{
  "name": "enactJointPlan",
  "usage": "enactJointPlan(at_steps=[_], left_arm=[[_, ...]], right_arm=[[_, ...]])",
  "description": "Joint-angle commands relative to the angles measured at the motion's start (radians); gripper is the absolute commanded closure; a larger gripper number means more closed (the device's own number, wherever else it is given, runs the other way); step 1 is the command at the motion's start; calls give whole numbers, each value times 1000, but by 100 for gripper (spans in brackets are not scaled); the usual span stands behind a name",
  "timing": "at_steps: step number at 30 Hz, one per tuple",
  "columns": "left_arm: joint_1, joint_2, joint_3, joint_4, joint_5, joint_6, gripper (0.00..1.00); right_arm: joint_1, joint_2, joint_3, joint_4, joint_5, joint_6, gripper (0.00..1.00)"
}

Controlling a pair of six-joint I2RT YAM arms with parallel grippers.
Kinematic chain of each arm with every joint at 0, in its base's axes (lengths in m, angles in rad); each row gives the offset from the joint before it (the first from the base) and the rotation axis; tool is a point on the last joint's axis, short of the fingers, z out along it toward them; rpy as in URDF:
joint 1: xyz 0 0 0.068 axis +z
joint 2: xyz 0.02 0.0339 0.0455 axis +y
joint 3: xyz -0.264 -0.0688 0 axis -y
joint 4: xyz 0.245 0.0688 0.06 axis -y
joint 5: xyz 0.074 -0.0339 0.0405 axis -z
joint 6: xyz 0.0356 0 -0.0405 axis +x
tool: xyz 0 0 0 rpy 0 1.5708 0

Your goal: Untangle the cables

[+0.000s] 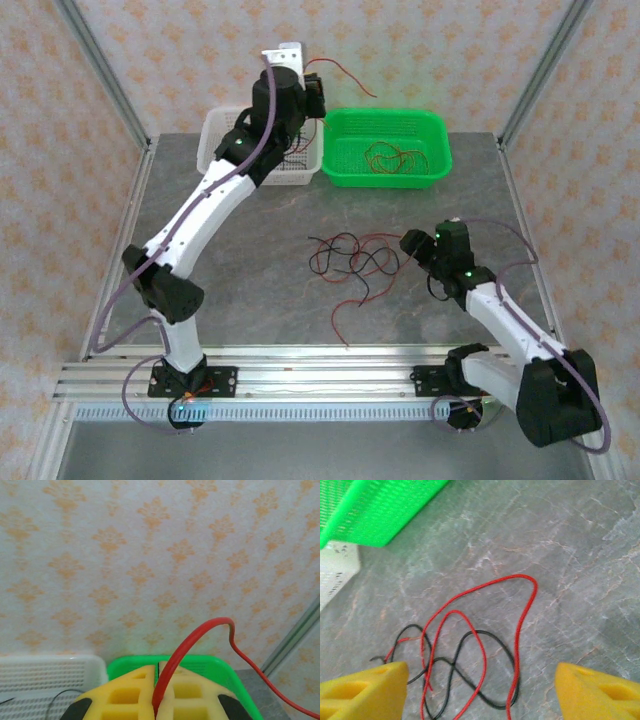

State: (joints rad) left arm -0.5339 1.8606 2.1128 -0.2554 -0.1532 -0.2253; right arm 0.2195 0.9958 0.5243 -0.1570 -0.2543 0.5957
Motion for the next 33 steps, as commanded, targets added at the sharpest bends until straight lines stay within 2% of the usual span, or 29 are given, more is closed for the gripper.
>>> enactJointPlan(at_steps=[1, 11, 17, 25, 28, 29, 30, 33], left_arm=[[8, 64, 45, 167, 75, 16, 100], [12, 298, 45, 425, 131, -6, 100], [18, 450, 61, 544, 165, -39, 100], [19, 615, 109, 588, 181, -54, 100], [19, 667, 165, 531, 183, -35, 100], [20, 686, 195, 494, 185, -25, 98], [19, 700, 217, 463, 187, -14, 92], [19, 715, 240, 386, 196, 23, 66]], right_arm=[[-4, -60, 32, -78, -35, -2, 18], [-4, -182, 54, -186, -37, 13, 19], [-4, -204, 66, -220, -37, 14, 21], [-4, -196, 51, -204, -30, 20, 21], [-4, -178, 49, -194, -30, 20, 21], [-4, -171, 49, -189, -32, 19, 21], [-4, -165, 48, -184, -34, 19, 21], [-3, -148, 51, -172, -40, 21, 21]])
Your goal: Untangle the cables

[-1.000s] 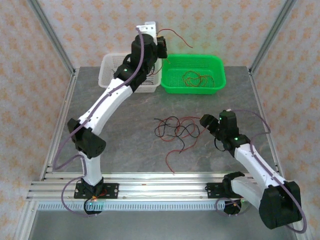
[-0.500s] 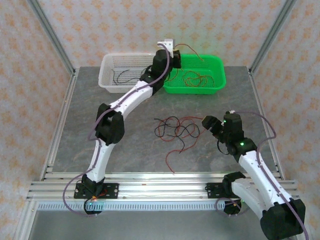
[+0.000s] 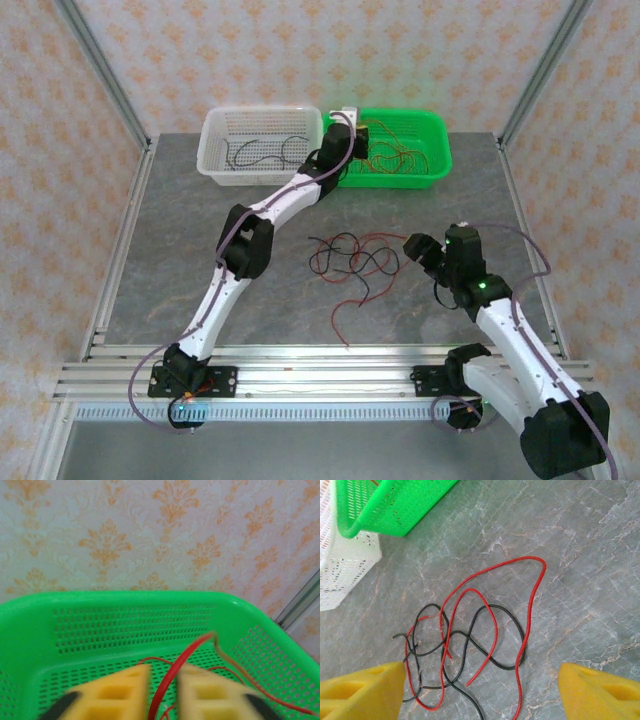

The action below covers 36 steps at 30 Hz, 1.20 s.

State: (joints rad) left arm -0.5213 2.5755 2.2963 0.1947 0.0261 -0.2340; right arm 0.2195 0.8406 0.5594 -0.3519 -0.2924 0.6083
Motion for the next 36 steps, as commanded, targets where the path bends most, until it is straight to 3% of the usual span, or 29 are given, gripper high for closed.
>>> enactJointPlan(at_steps=[1, 4, 14, 20, 27, 36], left_arm=[[7, -4, 58, -87, 21, 42, 58], [6, -22, 58, -152, 40, 71, 40], [6, -163, 44, -410, 50, 112, 36], [-25, -426, -255, -338, 41, 99, 37], [-115, -751, -617, -285, -53, 83, 36], [-179, -1117, -1120, -132, -78, -72, 35]], right_arm=[[-4, 11, 17, 24, -4, 7, 21], [-4, 15, 23, 24, -2, 5, 21], [-3, 18, 11, 6, -4, 22, 24], [12, 24, -36, 1, 50, 43, 27], [21, 109, -110, 134, 51, 71, 27], [26, 282, -107, 304, 64, 53, 35]])
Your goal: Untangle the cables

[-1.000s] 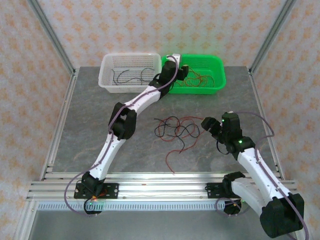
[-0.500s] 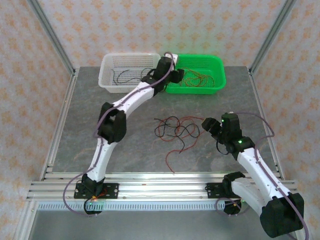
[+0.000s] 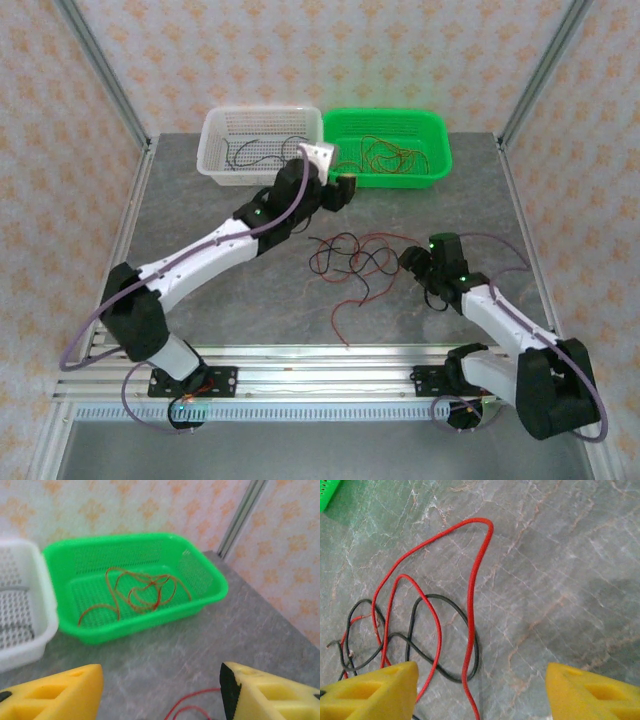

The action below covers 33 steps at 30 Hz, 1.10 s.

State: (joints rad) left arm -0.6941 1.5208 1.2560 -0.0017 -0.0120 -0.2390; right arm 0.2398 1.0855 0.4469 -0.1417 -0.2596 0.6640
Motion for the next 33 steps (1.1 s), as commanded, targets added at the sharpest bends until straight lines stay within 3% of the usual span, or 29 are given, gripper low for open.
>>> enactJointPlan(at_steps=[1, 8, 10, 13, 14, 19, 27, 33], left_arm=[[-10, -93, -122, 73, -45, -80, 35], [-22, -245, -290, 74, -57, -134, 35], [-28, -281, -326, 78, -60, -149, 35], [-31, -323, -363, 80, -63, -167, 35], [-34, -336, -374, 76, -65, -172, 35], [-45, -386, -419, 59, -78, -185, 36], [-56, -425, -454, 105, -28, -196, 37], [-64, -447, -472, 175, 72, -167, 39]], right_arm=[[6, 62, 11, 109, 34, -6, 36], [5, 213, 37, 191, 71, -7, 51], [6, 233, 52, 201, 83, -11, 65], [6, 226, 82, 190, 92, -21, 95], [6, 213, 97, 175, 96, -29, 100], [6, 102, 190, 77, 79, -140, 100], [5, -56, 360, -7, -169, -526, 100], [4, -122, 393, 42, -326, -685, 100]])
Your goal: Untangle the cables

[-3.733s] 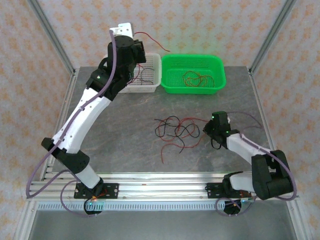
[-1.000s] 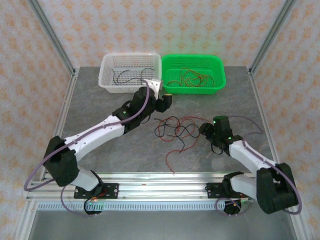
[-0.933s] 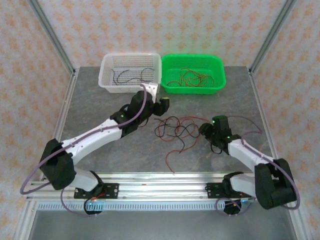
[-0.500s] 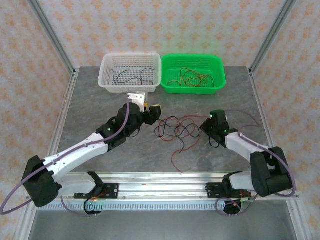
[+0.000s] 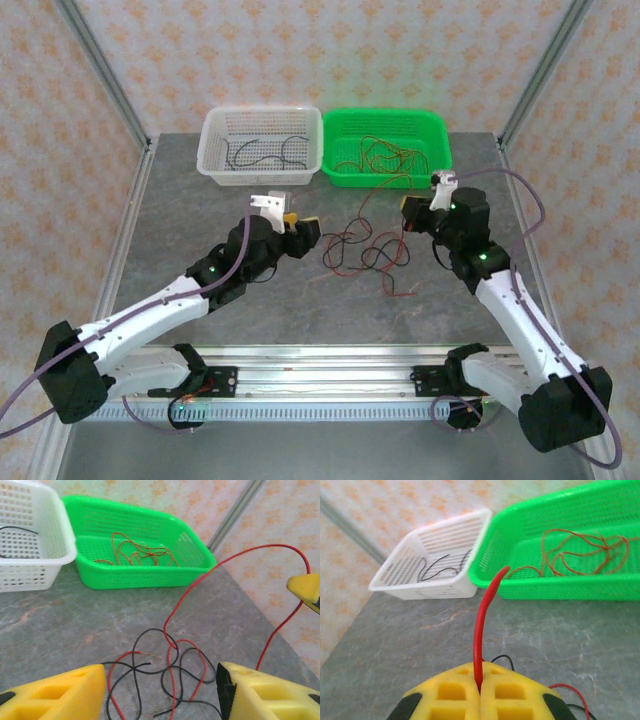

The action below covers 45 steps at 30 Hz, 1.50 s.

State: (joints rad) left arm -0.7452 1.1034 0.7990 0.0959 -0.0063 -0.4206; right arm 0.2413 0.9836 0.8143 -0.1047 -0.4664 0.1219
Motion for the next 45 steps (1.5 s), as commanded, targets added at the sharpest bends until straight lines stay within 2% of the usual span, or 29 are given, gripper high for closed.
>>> enactJointPlan(at_steps=[1, 5, 10, 23, 26, 31, 36, 41, 45], left_arm=[[-15, -31, -16, 85, 75, 22, 39], [-17, -23, -25, 128, 88, 52, 39], [-19, 39, -17, 196, 88, 95, 38], [-23, 402, 129, 465, 62, 179, 38], [-22, 491, 149, 532, 53, 166, 39], [-23, 622, 148, 621, 12, 137, 47], [-20, 718, 139, 642, -6, 122, 52], [-15, 718, 63, 681, -8, 87, 52], [-15, 612, -25, 672, -22, 74, 49]], right_arm=[[4, -24, 30, 15, -145, -158, 100], [4, -20, 65, 26, -267, -232, 100], [4, -8, 114, 17, -348, -272, 100], [4, 31, 253, -66, -541, -323, 100], [3, 27, 281, -69, -549, -309, 100], [4, 23, 336, -63, -549, -258, 100], [4, -7, 377, -27, -513, -194, 100], [4, -22, 436, -26, -434, -145, 100], [4, -19, 465, -50, -369, -139, 100]])
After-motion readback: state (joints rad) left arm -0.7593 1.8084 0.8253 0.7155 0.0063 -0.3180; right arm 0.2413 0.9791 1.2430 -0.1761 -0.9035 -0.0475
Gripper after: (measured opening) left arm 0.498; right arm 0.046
